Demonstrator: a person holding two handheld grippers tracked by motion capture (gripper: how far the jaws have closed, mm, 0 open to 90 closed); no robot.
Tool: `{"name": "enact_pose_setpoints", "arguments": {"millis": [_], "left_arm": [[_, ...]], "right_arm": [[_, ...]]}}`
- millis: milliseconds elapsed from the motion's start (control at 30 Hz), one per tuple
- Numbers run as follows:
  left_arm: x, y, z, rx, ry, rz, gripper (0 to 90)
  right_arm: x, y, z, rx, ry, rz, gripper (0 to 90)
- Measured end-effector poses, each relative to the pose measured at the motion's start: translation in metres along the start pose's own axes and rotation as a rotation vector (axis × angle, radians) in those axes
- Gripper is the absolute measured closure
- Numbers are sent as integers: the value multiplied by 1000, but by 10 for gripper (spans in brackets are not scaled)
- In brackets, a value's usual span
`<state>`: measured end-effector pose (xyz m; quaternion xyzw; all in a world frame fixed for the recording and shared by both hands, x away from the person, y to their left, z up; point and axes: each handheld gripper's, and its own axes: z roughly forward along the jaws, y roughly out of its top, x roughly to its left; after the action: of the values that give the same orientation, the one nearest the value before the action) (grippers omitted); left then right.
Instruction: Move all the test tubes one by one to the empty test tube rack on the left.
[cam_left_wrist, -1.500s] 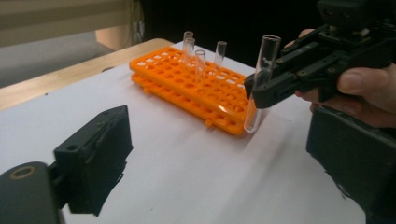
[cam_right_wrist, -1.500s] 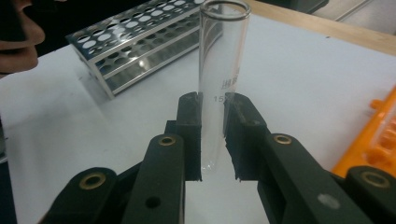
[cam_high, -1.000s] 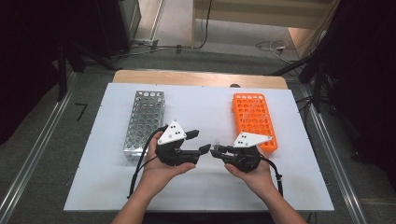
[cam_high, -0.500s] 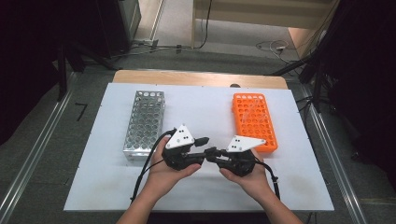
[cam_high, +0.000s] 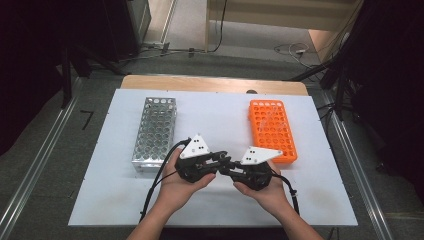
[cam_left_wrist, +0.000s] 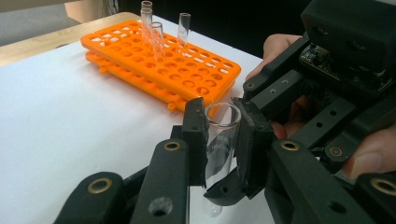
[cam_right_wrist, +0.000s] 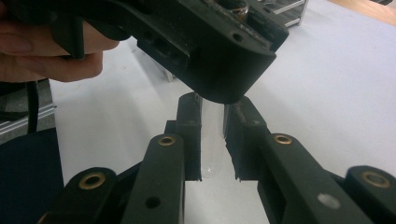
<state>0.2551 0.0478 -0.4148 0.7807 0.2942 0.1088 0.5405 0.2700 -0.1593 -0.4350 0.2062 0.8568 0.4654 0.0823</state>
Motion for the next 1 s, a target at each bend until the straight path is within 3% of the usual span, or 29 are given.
{"name": "enact_pose_setpoints", "arguments": {"millis": [167,333,367,400,433,500,533,600,633,833,1000], "left_arm": [[3,0,-1,-6,5,-9,761],[7,1,-5,-21,32,-20,762],[8,1,-6,-25,36,-21,762],[8,2,-6,-25,40,-21,762],[9,2,-7,-24,45,-23,762],[11,2,-8,-26,49,-27,762],[11,2,-9,-24,54,-22,762],[13,2,-11,-21,66,-17,763],[15,2,-12,-21,72,-16,763],[25,3,-20,-35,93,-40,763],[35,7,-31,-46,123,-41,763]], "right_arm": [[-2,-1,0,-10,8,5,723],[-10,-4,-6,-52,10,40,533],[-10,-4,-6,-52,10,40,533],[-13,-5,-10,-63,5,44,456],[-13,-5,-10,-63,5,44,456],[-17,-7,-16,-70,-9,51,325],[-17,-7,-16,-70,-9,51,325],[-20,-10,-22,-70,-52,52,220],[-20,-10,-22,-70,-52,52,220],[-32,-18,-37,-75,-71,96,16],[-39,-22,-52,-110,-73,106,0]]}}
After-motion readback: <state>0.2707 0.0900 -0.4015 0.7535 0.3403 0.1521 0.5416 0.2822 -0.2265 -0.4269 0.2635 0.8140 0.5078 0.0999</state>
